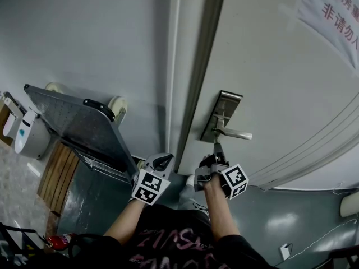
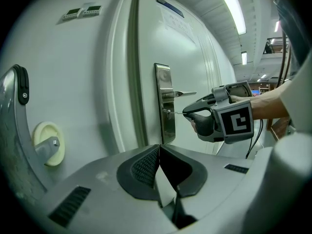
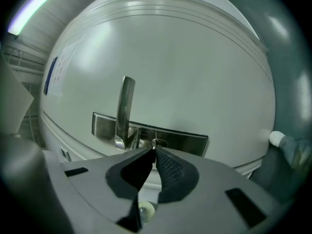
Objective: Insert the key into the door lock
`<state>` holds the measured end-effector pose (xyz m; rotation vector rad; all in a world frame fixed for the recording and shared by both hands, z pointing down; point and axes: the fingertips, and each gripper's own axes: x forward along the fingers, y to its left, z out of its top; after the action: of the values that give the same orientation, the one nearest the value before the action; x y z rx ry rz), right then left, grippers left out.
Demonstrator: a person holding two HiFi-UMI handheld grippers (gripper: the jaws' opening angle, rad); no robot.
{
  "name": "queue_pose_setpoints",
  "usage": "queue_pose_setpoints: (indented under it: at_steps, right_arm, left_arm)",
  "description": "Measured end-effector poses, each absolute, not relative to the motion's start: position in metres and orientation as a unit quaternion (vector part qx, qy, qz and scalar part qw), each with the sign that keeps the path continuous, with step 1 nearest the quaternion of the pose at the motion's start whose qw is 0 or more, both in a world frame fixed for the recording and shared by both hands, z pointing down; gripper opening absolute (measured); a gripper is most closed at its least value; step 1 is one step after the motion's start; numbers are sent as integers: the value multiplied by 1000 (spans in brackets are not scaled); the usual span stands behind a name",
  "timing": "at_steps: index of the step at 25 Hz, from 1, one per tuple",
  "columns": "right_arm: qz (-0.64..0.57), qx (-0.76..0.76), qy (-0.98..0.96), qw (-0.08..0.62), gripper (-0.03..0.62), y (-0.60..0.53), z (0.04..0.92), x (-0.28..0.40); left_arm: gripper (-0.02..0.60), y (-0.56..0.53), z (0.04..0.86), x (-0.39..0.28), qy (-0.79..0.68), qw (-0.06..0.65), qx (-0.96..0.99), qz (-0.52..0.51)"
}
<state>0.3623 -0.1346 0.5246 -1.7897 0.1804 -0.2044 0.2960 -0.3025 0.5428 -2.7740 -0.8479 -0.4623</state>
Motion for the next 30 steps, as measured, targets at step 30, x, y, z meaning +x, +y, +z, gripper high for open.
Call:
queue_pose_setpoints:
  at_steps: [30]
  right_arm:
    - [-164, -765, 119, 611, 82, -150, 528, 373]
  left_arm:
    - [14, -287, 554, 310, -294, 101, -934, -176]
